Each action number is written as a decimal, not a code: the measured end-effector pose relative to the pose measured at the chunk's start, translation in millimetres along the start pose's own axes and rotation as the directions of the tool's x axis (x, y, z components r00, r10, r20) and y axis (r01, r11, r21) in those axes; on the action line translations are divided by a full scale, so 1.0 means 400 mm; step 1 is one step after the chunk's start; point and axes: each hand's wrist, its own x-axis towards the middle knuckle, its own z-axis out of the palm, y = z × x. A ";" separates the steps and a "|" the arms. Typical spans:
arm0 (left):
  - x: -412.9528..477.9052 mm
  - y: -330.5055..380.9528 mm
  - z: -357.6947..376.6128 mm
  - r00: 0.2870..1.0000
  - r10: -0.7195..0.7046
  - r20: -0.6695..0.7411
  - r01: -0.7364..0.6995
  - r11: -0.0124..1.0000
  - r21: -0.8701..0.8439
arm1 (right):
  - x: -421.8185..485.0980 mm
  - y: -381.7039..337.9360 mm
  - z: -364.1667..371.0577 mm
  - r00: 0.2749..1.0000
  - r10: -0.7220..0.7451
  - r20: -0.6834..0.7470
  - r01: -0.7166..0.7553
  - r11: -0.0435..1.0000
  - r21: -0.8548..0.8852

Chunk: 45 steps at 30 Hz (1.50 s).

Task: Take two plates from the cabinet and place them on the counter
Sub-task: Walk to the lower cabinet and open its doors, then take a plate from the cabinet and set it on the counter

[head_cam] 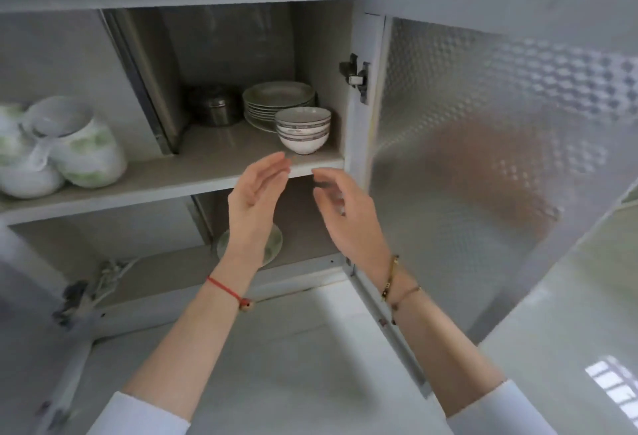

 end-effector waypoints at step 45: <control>0.344 -0.878 -0.572 0.739 -0.578 -0.346 0.672 0.601 0.432 | 0.265 0.757 0.651 0.772 0.539 0.337 -0.394 0.822 -0.411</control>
